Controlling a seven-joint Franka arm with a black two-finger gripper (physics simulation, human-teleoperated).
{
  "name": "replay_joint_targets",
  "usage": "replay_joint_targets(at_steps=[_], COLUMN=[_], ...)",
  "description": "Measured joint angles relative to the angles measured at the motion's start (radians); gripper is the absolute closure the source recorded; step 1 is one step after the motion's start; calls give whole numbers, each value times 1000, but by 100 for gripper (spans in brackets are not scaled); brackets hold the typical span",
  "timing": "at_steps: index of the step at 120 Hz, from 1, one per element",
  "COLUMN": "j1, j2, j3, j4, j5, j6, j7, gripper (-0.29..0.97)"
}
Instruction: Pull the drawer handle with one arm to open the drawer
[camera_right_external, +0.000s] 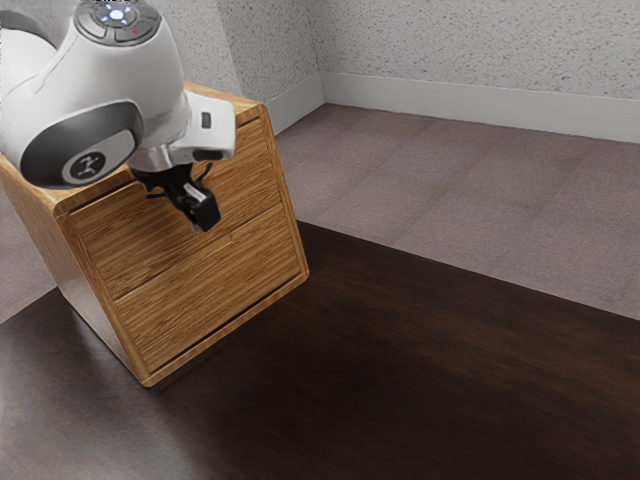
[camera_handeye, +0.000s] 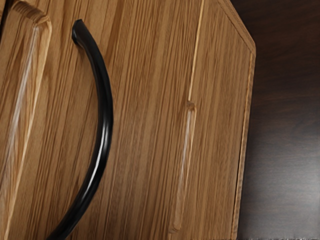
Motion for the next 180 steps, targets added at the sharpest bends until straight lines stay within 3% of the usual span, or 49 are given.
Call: replay_joint_targets(at_steps=[55, 78, 158, 180], j1=[-32, -86, -119, -227], j2=[-3, -7, -9, -8], j3=[31, 93, 110, 208], j4=[2, 2, 15, 30], j5=[8, 10, 25, 34], j6=[3, 3, 3, 1], j7=[-2, -3, -7, -7], gripper=[0, 0, 0, 0])
